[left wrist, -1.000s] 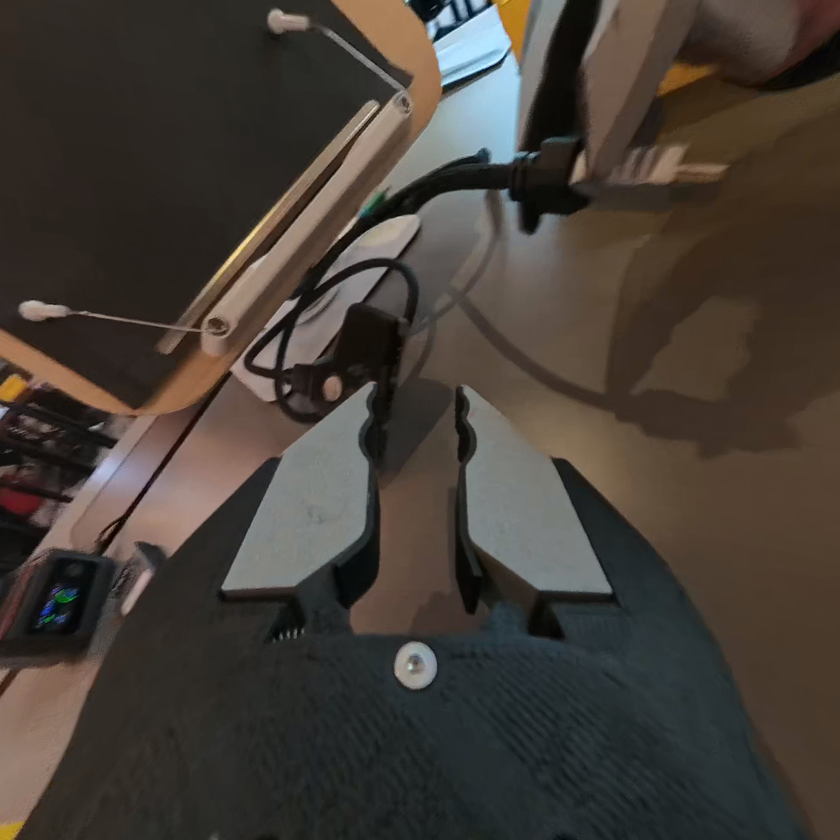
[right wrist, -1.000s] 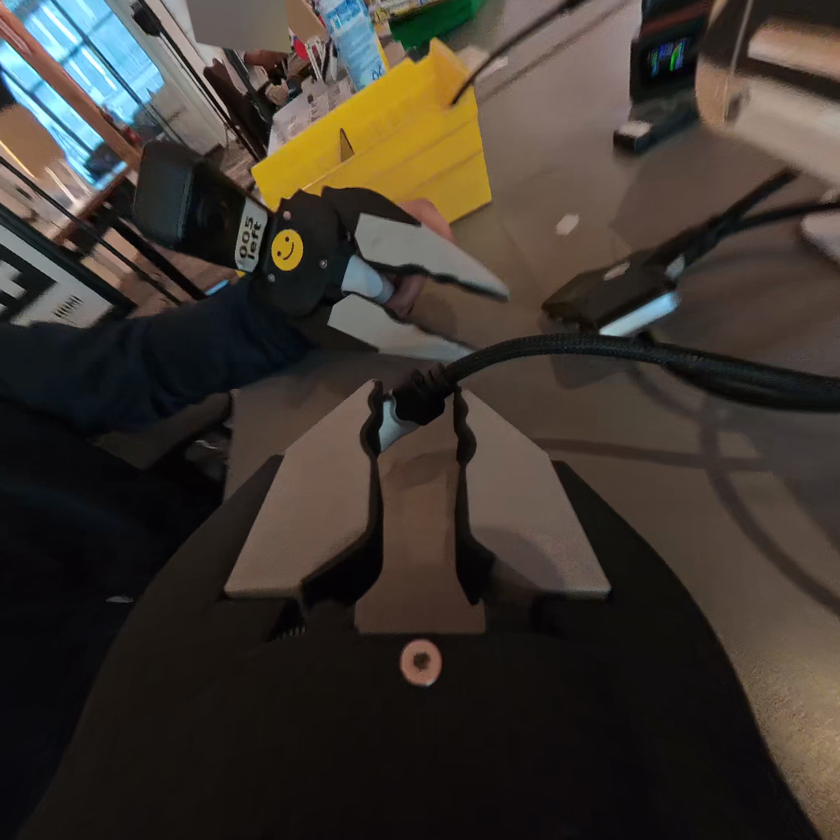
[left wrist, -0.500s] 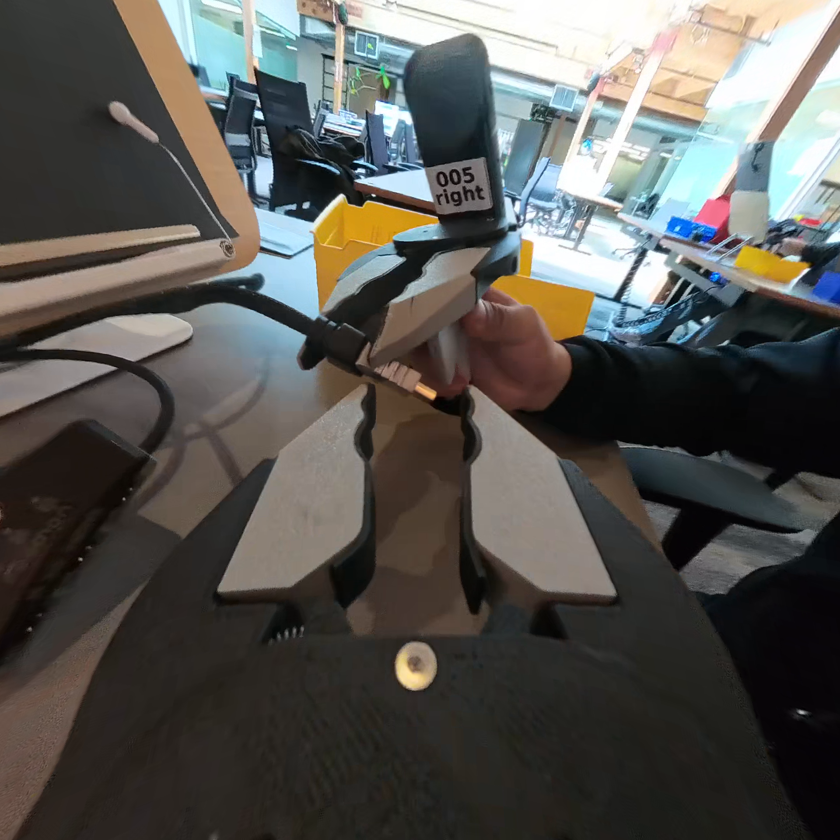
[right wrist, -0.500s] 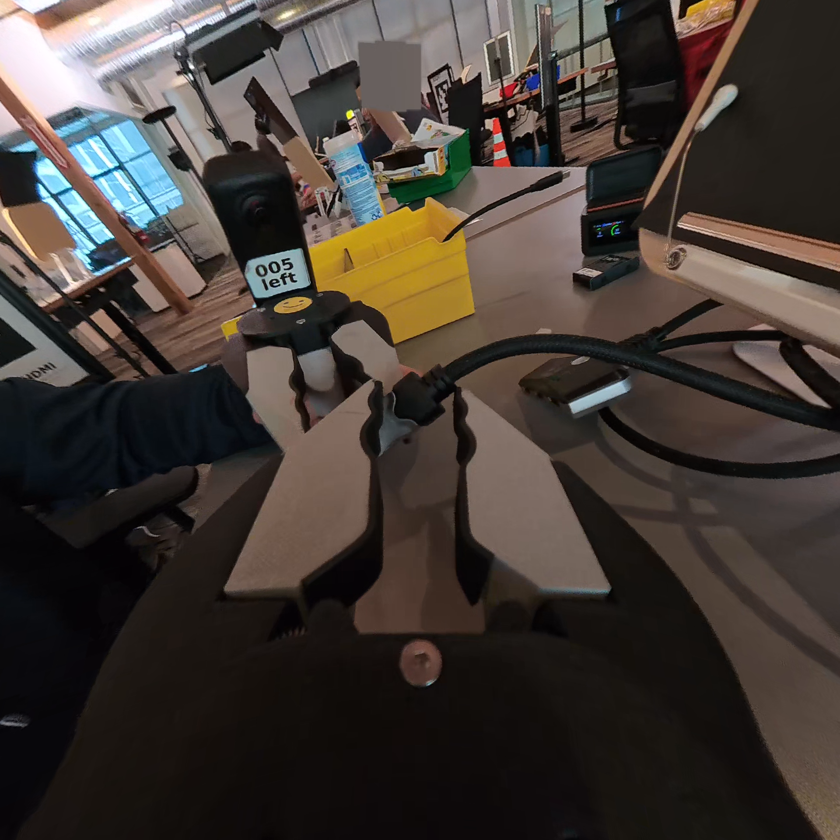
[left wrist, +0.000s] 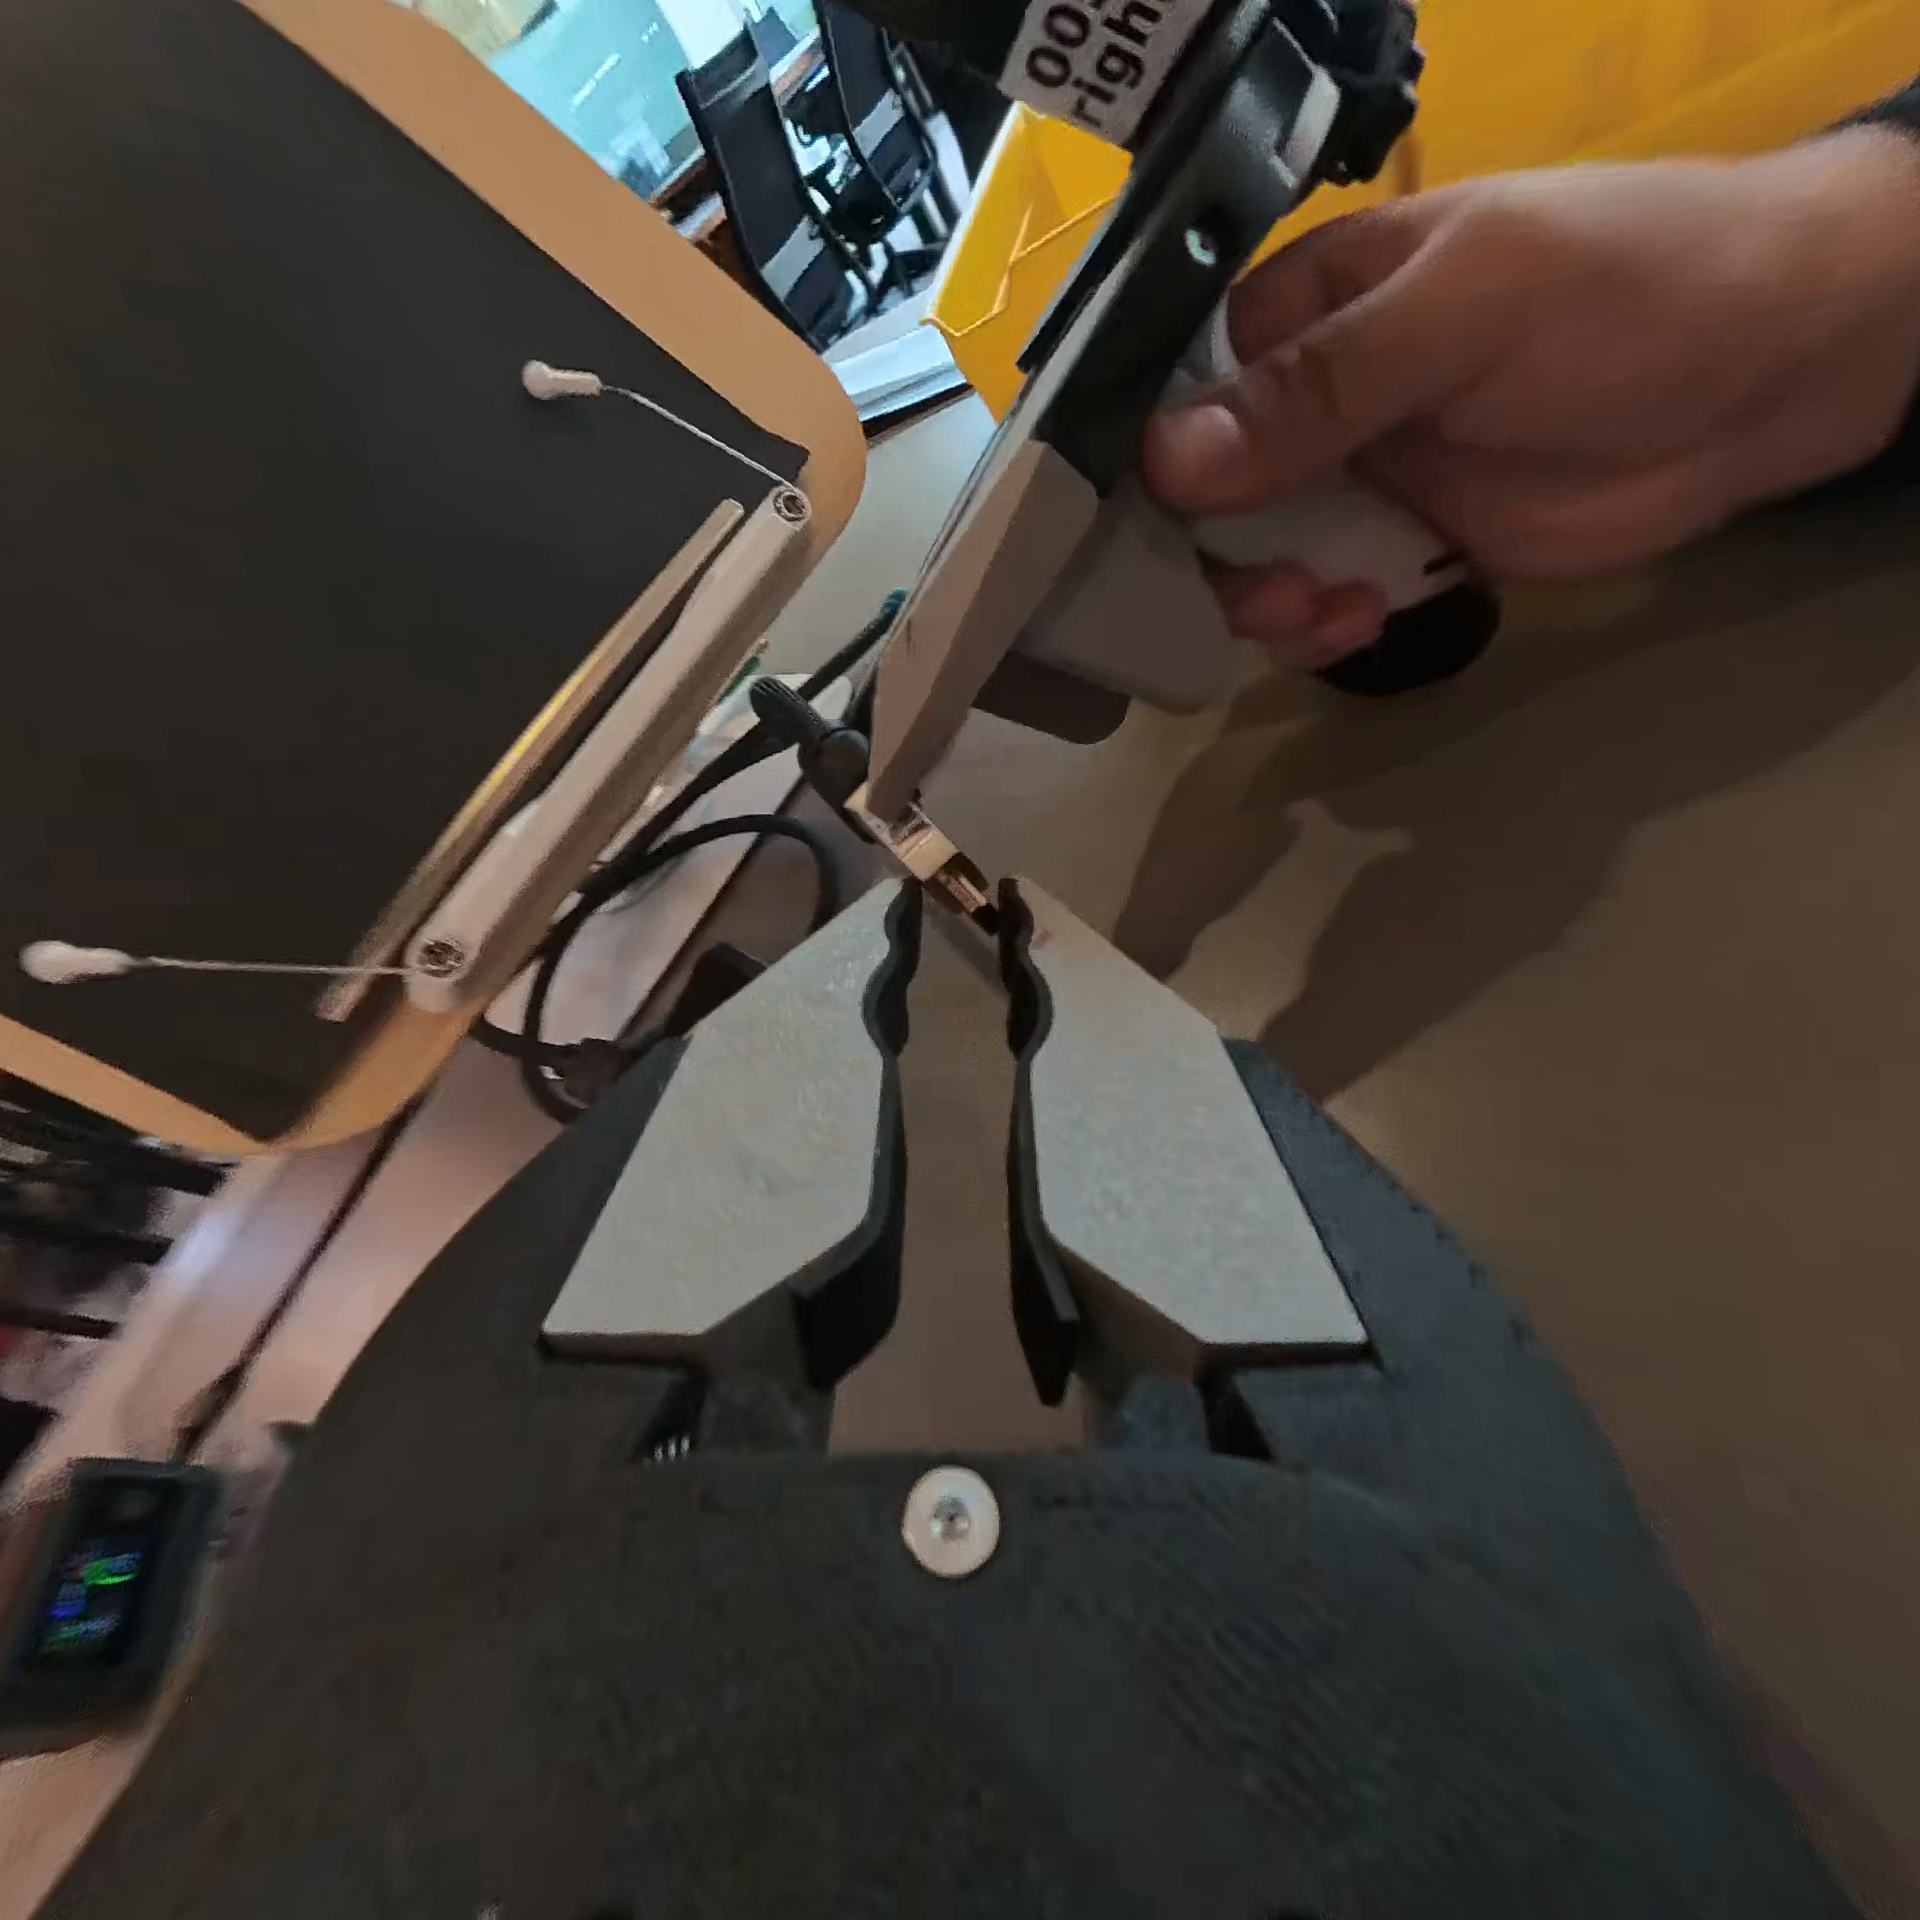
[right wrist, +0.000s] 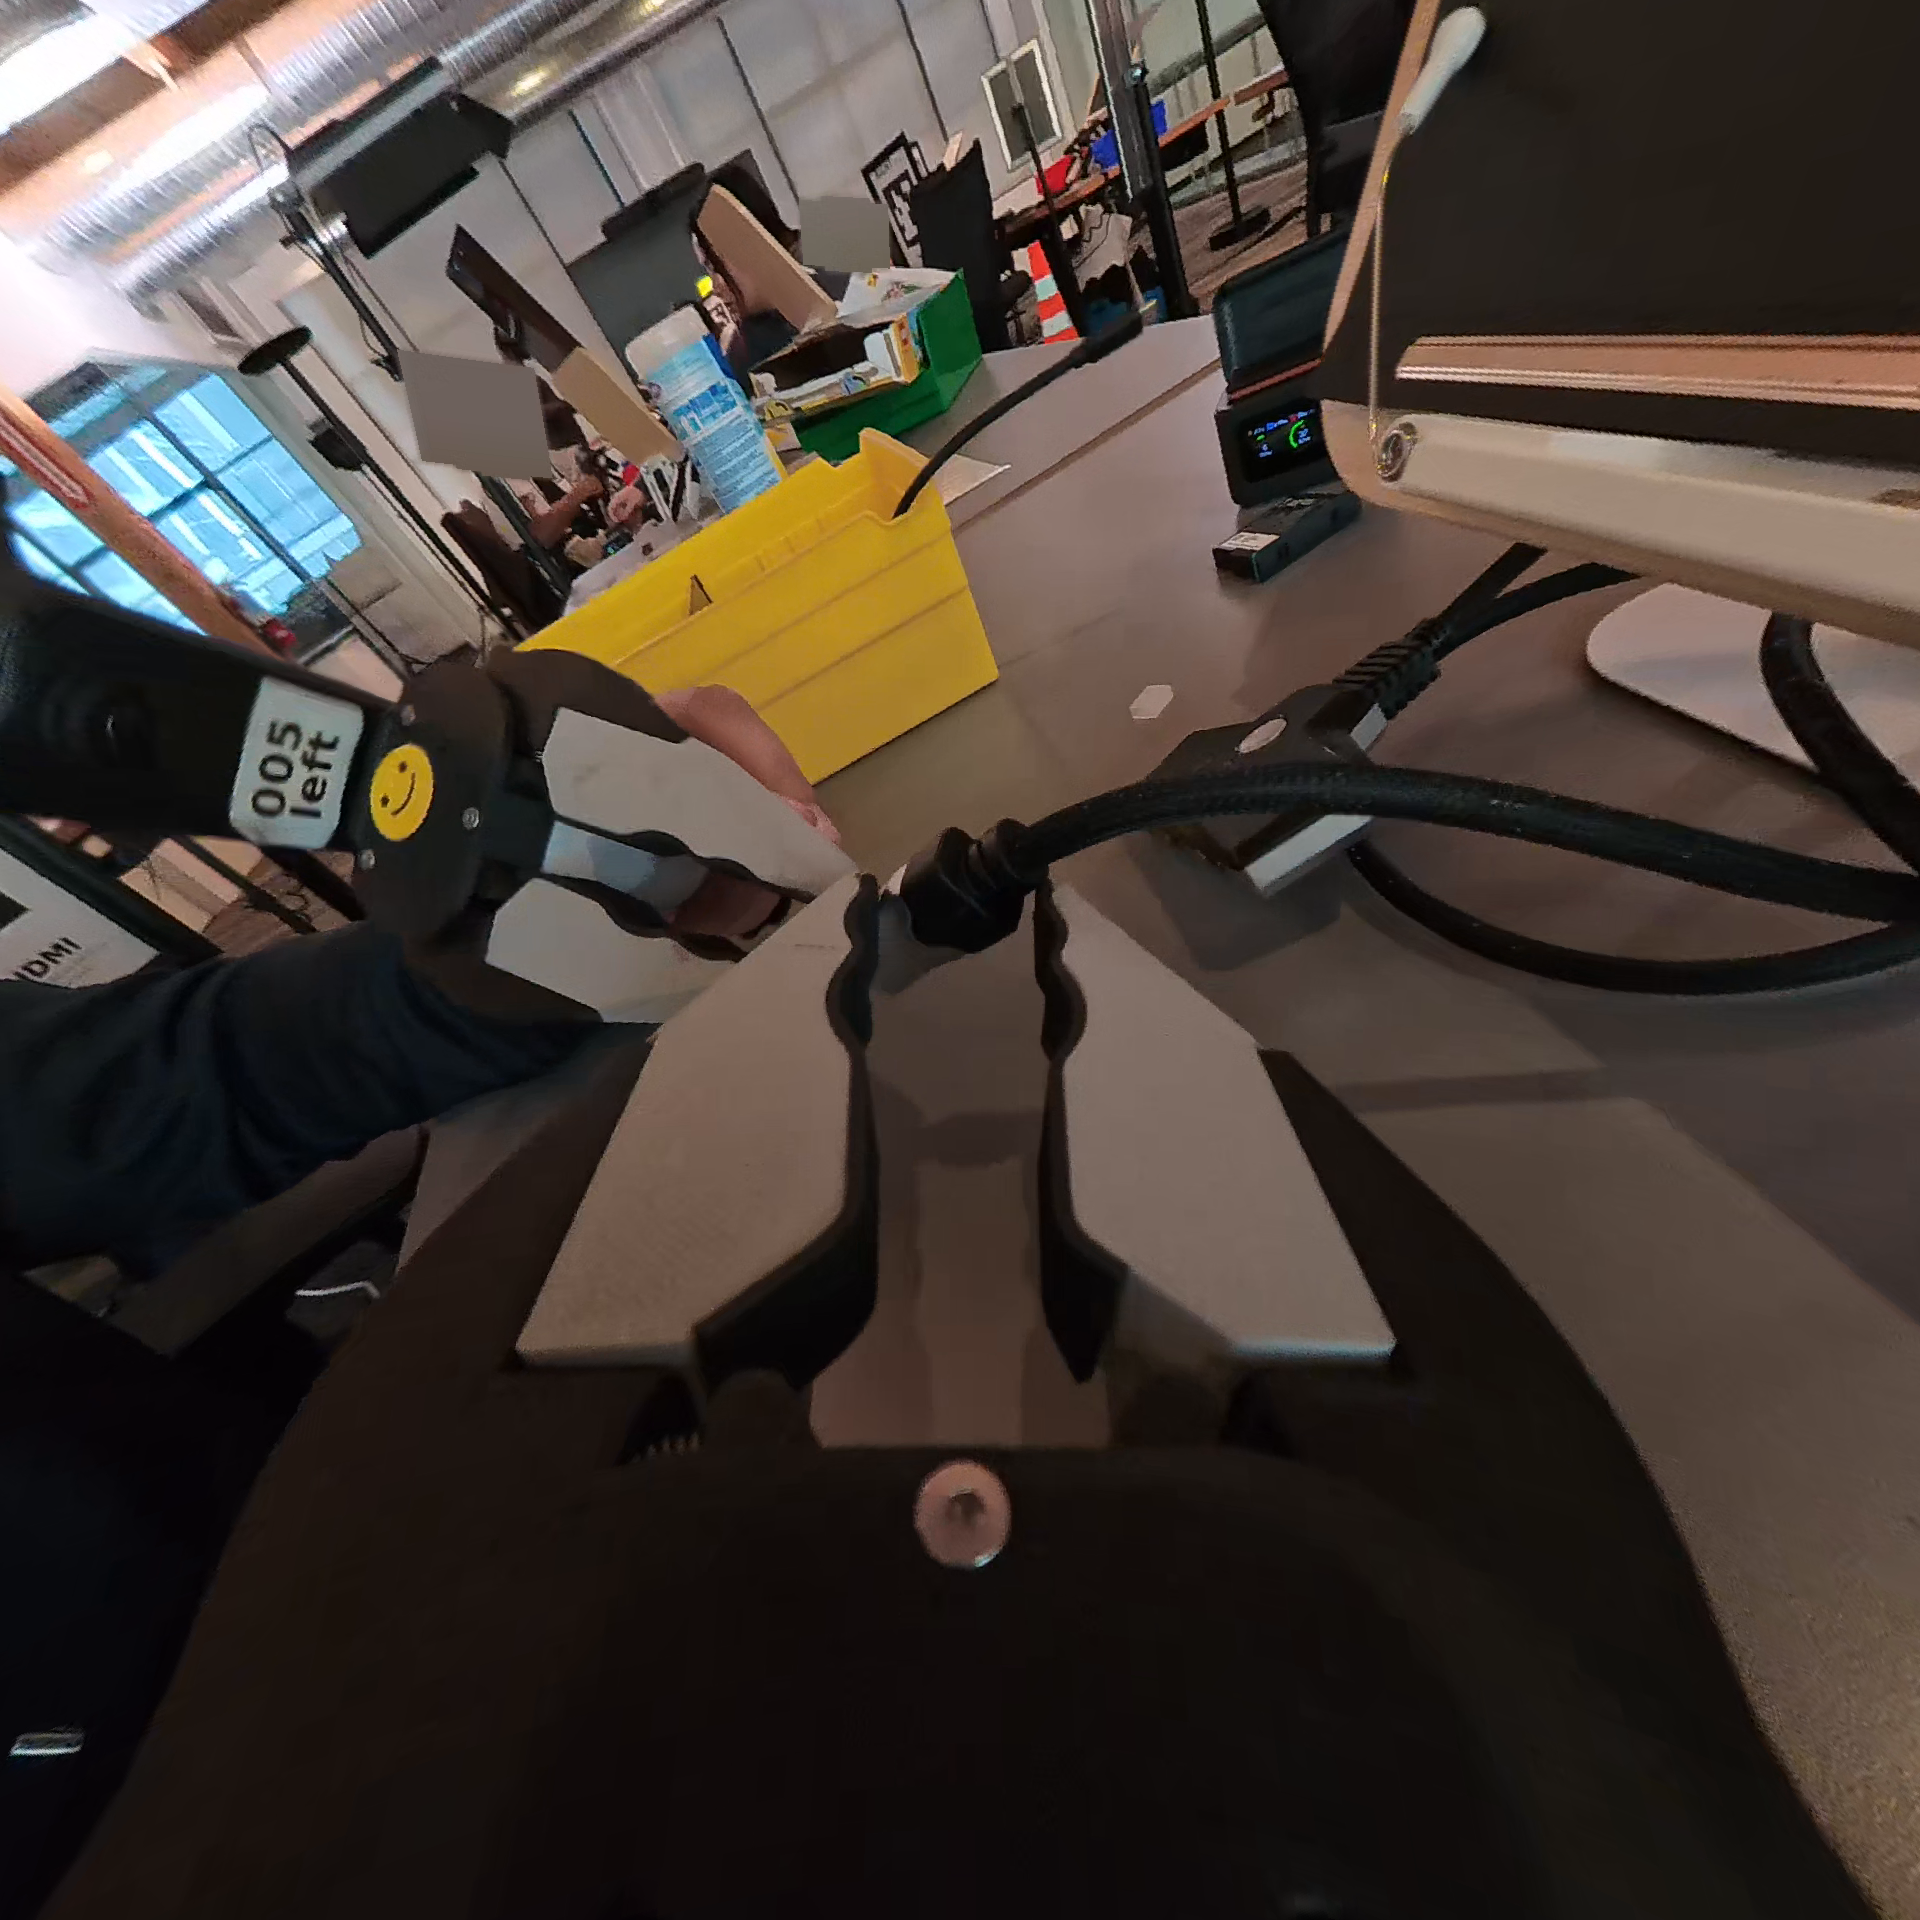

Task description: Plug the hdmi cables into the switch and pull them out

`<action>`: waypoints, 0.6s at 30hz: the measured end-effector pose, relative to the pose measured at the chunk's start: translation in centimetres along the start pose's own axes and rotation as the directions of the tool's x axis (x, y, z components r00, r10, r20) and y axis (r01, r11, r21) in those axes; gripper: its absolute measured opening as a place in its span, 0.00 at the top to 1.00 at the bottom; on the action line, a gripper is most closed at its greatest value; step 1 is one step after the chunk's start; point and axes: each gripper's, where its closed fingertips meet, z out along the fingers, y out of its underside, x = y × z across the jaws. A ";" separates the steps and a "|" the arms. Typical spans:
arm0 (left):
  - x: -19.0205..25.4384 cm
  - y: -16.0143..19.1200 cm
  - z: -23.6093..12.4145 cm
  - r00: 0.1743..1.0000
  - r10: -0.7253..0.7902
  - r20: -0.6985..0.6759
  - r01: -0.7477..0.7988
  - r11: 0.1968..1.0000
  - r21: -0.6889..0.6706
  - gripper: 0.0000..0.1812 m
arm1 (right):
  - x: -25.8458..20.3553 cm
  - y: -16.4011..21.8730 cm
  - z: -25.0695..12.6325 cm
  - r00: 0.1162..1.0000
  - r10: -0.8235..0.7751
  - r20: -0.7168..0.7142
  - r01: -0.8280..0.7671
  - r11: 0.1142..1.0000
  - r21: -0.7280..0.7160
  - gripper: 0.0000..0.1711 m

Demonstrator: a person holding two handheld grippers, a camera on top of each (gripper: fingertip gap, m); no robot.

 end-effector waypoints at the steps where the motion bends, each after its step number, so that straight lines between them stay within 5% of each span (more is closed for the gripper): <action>1: -0.2 0.1 0.0 0.997 0.071 0.029 -0.070 0.997 -0.017 0.93 | 0.0 0.0 0.0 1.000 0.005 0.007 -0.005 1.000 -0.002 0.84; 6: -0.7 0.4 -0.4 0.891 0.432 0.142 -0.419 0.901 -0.109 0.94 | -0.1 0.2 -0.1 0.999 0.008 0.034 -0.007 1.000 -0.016 0.84; 9: -1.2 -0.1 -0.9 0.866 0.468 0.178 -0.456 0.884 -0.105 0.95 | -0.1 0.4 -0.2 0.997 0.037 0.063 -0.035 0.999 -0.029 0.86; 11: -1.6 -0.4 -1.4 0.839 0.506 0.198 -0.494 0.862 -0.110 0.96 | -0.3 0.8 -0.3 0.994 0.035 0.104 -0.030 0.998 -0.047 1.00; 18: -0.9 0.8 -0.9 0.829 0.540 0.142 -0.527 0.841 -0.123 0.96 | -0.7 -0.6 -1.4 0.986 0.044 0.163 -0.045 0.999 0.003 0.94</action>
